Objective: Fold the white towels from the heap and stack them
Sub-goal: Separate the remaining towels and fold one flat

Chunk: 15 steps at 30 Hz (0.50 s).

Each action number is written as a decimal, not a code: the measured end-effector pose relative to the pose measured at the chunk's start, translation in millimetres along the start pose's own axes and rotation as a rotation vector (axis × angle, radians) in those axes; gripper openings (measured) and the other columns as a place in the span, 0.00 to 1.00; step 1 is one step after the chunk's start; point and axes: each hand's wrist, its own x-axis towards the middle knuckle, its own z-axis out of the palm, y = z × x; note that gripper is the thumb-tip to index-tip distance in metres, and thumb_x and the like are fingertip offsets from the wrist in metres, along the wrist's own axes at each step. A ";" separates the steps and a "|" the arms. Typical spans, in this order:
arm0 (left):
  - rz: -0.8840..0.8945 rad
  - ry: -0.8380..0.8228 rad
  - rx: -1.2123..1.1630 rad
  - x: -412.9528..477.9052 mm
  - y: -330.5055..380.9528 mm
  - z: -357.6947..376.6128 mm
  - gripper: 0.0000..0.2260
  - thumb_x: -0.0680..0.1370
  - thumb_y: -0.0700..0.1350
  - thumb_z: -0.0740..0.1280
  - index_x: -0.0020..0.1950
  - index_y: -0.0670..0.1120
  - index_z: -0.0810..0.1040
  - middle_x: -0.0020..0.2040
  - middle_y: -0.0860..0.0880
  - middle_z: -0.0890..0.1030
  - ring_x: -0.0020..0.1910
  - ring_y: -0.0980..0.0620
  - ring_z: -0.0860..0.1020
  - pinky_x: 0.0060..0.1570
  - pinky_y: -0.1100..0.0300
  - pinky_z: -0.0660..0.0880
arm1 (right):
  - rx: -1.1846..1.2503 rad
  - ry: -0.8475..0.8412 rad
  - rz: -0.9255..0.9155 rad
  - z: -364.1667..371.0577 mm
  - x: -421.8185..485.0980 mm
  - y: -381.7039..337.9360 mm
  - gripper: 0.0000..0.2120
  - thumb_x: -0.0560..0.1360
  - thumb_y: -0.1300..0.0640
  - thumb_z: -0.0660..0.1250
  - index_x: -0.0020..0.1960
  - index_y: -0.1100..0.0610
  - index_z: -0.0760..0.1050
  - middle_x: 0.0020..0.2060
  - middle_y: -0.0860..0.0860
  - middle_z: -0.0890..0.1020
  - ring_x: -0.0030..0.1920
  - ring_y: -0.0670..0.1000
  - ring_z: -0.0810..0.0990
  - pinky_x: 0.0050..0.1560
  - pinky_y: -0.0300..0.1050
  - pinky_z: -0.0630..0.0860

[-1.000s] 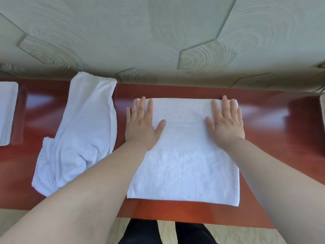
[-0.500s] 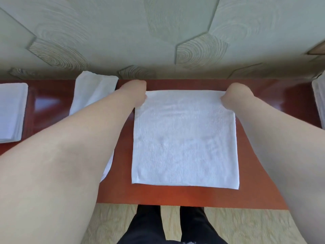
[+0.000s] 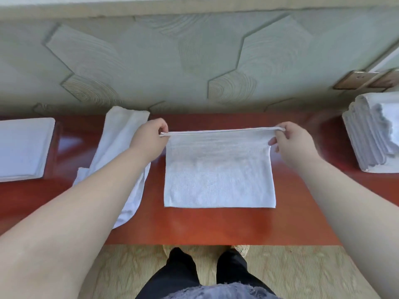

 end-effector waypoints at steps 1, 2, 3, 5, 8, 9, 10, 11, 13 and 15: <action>0.028 -0.007 0.004 -20.3 -1.6 2.0 0.06 0.75 0.40 0.66 0.43 0.50 0.74 0.39 0.52 0.77 0.38 0.48 0.76 0.37 0.54 0.72 | -0.043 0.001 0.005 0.5 -18.5 10.5 0.08 0.80 0.56 0.59 0.52 0.48 0.77 0.37 0.42 0.85 0.39 0.49 0.81 0.41 0.45 0.74; 0.065 -0.019 0.025 -40.9 -5.3 6.9 0.07 0.74 0.39 0.66 0.43 0.51 0.73 0.40 0.53 0.76 0.39 0.48 0.75 0.38 0.53 0.72 | -0.086 0.003 0.021 2.2 -36.6 23.7 0.08 0.80 0.56 0.61 0.52 0.48 0.78 0.38 0.42 0.85 0.41 0.51 0.81 0.43 0.46 0.75; 0.108 -0.034 0.062 -61.3 -10.8 13.6 0.08 0.74 0.38 0.66 0.43 0.51 0.72 0.41 0.53 0.74 0.39 0.48 0.74 0.39 0.52 0.72 | -0.107 0.002 0.038 5.1 -55.2 37.0 0.08 0.79 0.57 0.63 0.52 0.49 0.79 0.38 0.43 0.85 0.42 0.52 0.81 0.45 0.48 0.76; 0.173 -0.077 0.152 -98.5 -24.7 29.7 0.10 0.73 0.38 0.65 0.44 0.52 0.70 0.44 0.54 0.72 0.40 0.46 0.74 0.40 0.50 0.73 | -0.122 -0.011 0.064 14.1 -86.8 63.4 0.07 0.76 0.59 0.67 0.49 0.47 0.81 0.35 0.46 0.83 0.40 0.54 0.81 0.43 0.48 0.77; 0.214 -0.142 0.249 -136.6 -46.1 55.1 0.11 0.69 0.39 0.65 0.45 0.53 0.69 0.47 0.53 0.73 0.38 0.40 0.76 0.36 0.49 0.74 | -0.188 -0.079 0.081 26.5 -116.6 93.1 0.11 0.74 0.60 0.68 0.46 0.44 0.80 0.34 0.45 0.82 0.39 0.51 0.81 0.42 0.46 0.75; 0.212 -0.153 0.276 -144.4 -52.3 62.4 0.12 0.69 0.38 0.66 0.45 0.52 0.70 0.48 0.51 0.73 0.35 0.39 0.75 0.34 0.50 0.73 | -0.200 -0.106 0.094 28.7 -122.1 98.6 0.12 0.73 0.60 0.67 0.47 0.44 0.81 0.34 0.44 0.82 0.40 0.51 0.81 0.42 0.45 0.76; 0.207 -0.159 0.306 -150.9 -56.7 68.1 0.13 0.68 0.35 0.69 0.44 0.51 0.71 0.48 0.50 0.74 0.33 0.39 0.74 0.32 0.52 0.70 | -0.209 -0.125 0.104 30.1 -126.1 102.1 0.12 0.73 0.60 0.67 0.49 0.44 0.82 0.35 0.44 0.83 0.40 0.49 0.81 0.43 0.45 0.77; 0.206 -0.165 0.334 -155.2 -59.4 71.5 0.14 0.67 0.32 0.70 0.43 0.49 0.72 0.47 0.49 0.74 0.30 0.40 0.73 0.30 0.53 0.68 | -0.211 -0.129 0.107 30.6 -129.0 103.5 0.12 0.73 0.60 0.67 0.50 0.45 0.82 0.35 0.43 0.83 0.40 0.47 0.81 0.44 0.46 0.78; 0.226 -0.166 0.383 -158.2 -61.9 73.2 0.15 0.65 0.30 0.71 0.42 0.47 0.73 0.46 0.47 0.74 0.27 0.41 0.70 0.28 0.55 0.65 | -0.200 -0.102 0.091 31.3 -132.9 104.6 0.11 0.72 0.58 0.68 0.49 0.44 0.82 0.35 0.43 0.82 0.40 0.45 0.81 0.44 0.45 0.78; 0.279 -0.146 0.426 -159.3 -64.6 73.7 0.13 0.65 0.30 0.70 0.41 0.45 0.74 0.45 0.45 0.74 0.26 0.42 0.68 0.27 0.54 0.66 | -0.207 -0.107 0.051 32.6 -136.4 107.3 0.09 0.72 0.56 0.69 0.49 0.44 0.81 0.36 0.42 0.82 0.40 0.44 0.80 0.44 0.45 0.77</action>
